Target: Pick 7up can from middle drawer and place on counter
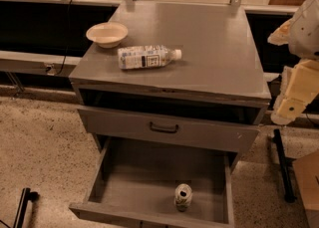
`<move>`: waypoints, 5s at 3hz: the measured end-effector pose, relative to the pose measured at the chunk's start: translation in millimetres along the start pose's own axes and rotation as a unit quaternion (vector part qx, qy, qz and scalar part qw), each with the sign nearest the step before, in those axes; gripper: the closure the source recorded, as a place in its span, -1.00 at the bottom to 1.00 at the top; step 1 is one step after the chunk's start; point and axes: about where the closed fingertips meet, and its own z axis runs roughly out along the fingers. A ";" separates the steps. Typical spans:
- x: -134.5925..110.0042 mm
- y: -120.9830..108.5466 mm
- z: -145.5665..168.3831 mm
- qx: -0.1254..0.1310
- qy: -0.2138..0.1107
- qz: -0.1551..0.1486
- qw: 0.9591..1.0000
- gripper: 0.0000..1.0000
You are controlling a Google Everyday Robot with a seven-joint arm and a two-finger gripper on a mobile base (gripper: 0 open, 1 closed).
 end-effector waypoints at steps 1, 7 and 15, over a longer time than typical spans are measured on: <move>0.9 4.1 29.3 -0.003 -0.015 -0.001 1.000 -1.00; 19.3 49.9 186.6 -0.029 -0.186 0.006 0.982 -1.00; -30.8 153.8 479.2 -0.092 -0.433 -0.012 0.896 -1.00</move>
Offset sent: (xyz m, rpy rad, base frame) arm 0.0311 0.0284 -0.2083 0.2100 -0.0038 0.0778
